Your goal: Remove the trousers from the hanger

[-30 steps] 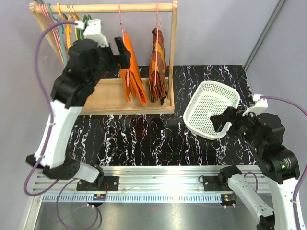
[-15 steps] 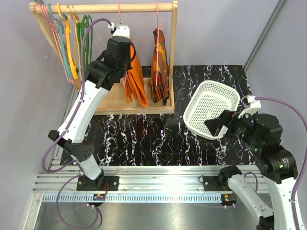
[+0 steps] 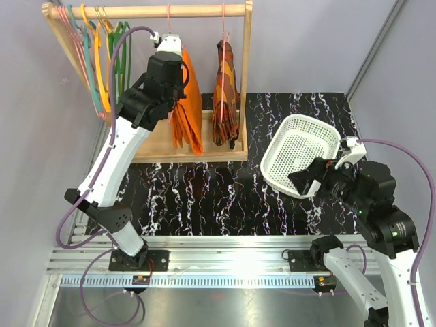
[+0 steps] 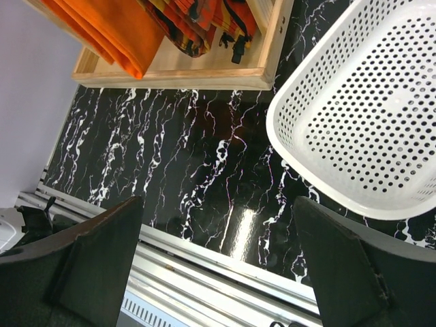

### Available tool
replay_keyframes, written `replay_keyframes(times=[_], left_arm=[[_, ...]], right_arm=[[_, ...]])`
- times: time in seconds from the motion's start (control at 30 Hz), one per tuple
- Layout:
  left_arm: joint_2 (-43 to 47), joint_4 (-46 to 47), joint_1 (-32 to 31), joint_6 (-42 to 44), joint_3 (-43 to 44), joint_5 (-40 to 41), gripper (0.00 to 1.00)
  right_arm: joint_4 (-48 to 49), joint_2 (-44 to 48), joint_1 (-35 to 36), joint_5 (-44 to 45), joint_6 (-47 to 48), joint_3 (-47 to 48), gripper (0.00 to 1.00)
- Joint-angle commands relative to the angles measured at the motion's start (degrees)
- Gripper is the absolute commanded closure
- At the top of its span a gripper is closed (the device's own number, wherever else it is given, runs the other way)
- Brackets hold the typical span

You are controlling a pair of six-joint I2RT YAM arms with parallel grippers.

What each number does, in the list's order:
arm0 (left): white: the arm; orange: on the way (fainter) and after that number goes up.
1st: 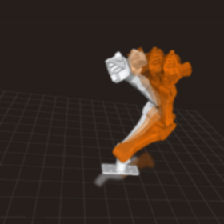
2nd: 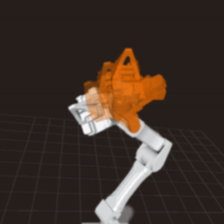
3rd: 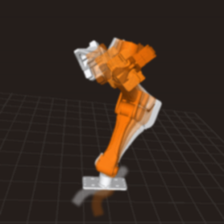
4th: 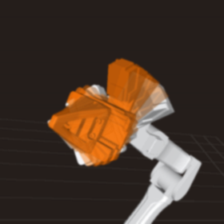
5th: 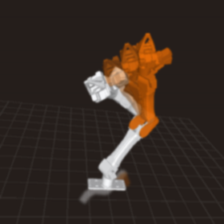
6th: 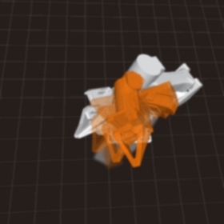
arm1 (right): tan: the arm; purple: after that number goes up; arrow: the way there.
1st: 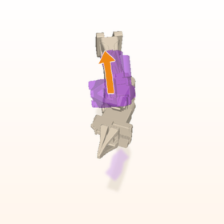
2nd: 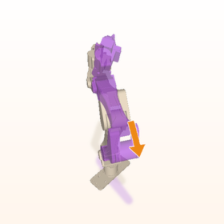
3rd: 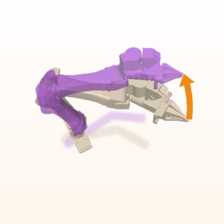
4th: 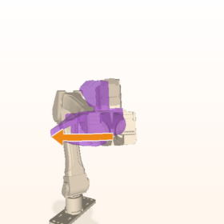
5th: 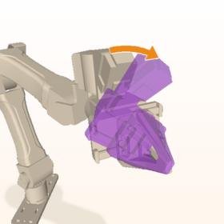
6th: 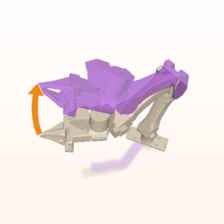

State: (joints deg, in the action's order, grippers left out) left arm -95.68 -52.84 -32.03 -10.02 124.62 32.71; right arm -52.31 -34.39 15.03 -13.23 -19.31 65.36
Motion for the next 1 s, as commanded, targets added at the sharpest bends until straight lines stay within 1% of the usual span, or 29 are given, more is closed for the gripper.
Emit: replay_keyframes(times=[0.0,0.23,0.43,0.67,0.73,0.83,0.9,0.97], left_arm=[[3.7,9.9,-0.1,0.1,2.9,-1.9,1.00],[4.4,15.7,-0.1,-1.4,4.8,-4.0,1.00],[4.8,19.9,-0.1,-2.0,5.2,-5.6,1.00],[8.0,26.2,-0.1,-2.7,2.3,-6.6,1.00],[8.8,27.8,-0.1,-2.3,0.4,-7.0,1.00],[11.1,32.7,-0.1,-1.6,-3.1,-8.3,1.00],[11.3,33.3,-0.2,-1.8,-2.7,-8.4,1.00],[11.5,32.0,-0.1,-2.1,-1.9,-8.5,1.00]], right_arm=[[1.2,0.4,0.3,1.7,0.8,-0.9,0.01],[1.8,2.2,0.3,3.4,-0.2,-2.9,0.00],[0.2,3.1,0.3,3.8,0.7,-3.5,0.01],[0.8,4.9,0.3,3.9,0.6,-5.1,0.00],[1.2,5.1,0.3,3.7,0.6,-5.8,0.01],[2.3,5.2,0.3,3.2,0.6,-6.9,0.01],[3.8,5.6,0.3,3.2,0.2,-8.3,0.00],[5.2,6.3,0.3,3.3,-0.5,-9.2,0.01]])
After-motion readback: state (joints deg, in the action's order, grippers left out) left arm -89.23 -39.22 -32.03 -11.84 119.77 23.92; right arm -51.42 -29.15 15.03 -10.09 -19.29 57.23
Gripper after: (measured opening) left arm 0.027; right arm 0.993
